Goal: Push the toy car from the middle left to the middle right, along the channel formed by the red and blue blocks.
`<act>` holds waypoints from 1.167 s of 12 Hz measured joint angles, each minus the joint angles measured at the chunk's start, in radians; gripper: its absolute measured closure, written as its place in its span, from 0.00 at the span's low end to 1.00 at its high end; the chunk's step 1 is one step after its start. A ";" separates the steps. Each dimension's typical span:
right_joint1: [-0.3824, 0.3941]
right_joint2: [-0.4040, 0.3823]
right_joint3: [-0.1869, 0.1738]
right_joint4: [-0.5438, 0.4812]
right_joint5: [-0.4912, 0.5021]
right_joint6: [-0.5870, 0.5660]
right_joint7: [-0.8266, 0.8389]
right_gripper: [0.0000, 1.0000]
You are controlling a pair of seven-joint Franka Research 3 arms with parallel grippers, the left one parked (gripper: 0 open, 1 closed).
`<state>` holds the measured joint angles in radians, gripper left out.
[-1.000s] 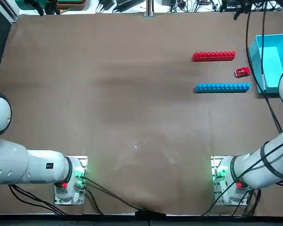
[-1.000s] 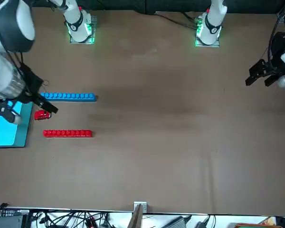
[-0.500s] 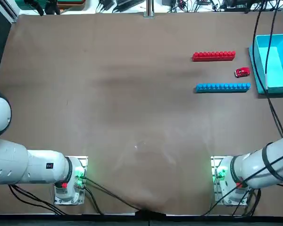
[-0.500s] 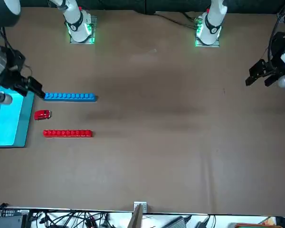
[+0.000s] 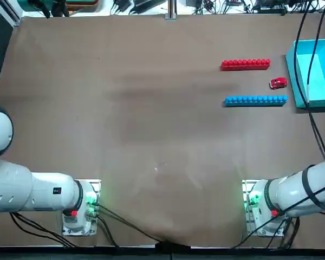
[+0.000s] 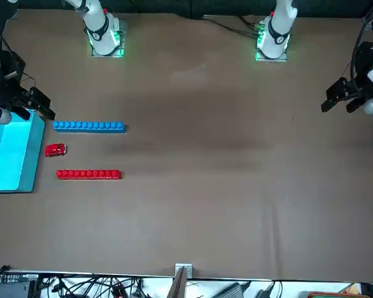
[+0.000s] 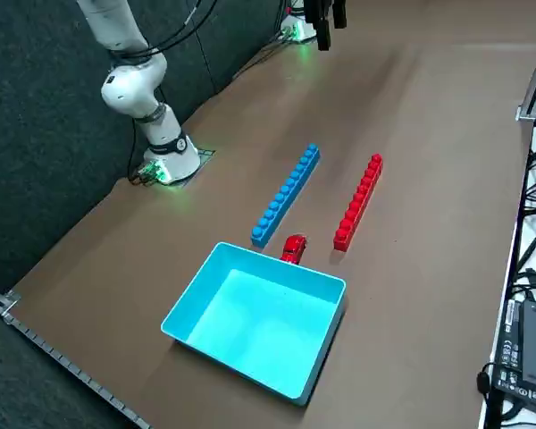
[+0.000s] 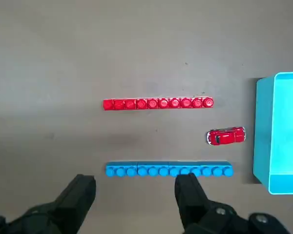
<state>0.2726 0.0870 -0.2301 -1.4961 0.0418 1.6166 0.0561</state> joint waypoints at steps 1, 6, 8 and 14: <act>-0.005 0.000 0.000 0.000 0.000 0.000 0.000 0.00; -0.158 -0.044 0.100 -0.040 -0.006 -0.003 -0.023 0.00; -0.188 -0.083 0.126 -0.086 -0.011 -0.004 -0.024 0.00; -0.193 -0.140 0.138 -0.151 -0.018 -0.004 -0.022 0.00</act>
